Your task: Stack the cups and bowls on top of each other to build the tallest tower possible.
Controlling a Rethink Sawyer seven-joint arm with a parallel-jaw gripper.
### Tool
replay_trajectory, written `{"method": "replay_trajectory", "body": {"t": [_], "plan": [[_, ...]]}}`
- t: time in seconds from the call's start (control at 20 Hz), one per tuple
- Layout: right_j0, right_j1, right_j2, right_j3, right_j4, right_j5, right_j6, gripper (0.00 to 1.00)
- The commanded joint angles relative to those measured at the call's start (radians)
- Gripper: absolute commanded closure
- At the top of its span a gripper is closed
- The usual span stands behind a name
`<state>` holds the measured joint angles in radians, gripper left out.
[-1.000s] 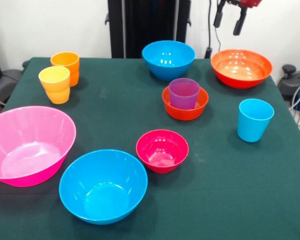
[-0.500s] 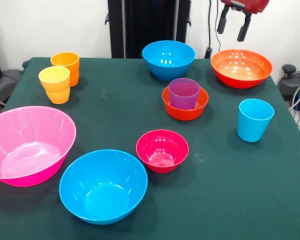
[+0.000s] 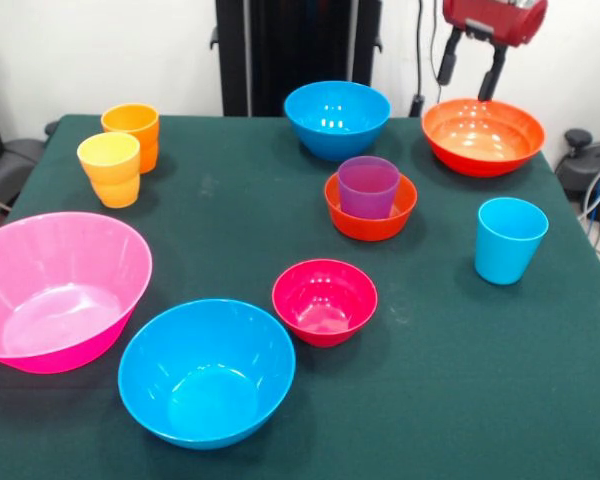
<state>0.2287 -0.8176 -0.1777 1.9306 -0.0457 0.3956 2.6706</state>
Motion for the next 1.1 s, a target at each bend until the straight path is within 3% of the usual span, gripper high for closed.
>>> {"method": "replay_trajectory", "body": {"t": [0.05,1.1], "plan": [[-0.019,0.081,0.07,-0.059,0.02,-0.028,0.067,0.0],[0.018,0.077,0.057,-0.042,0.055,-0.031,0.108,0.0]]}}
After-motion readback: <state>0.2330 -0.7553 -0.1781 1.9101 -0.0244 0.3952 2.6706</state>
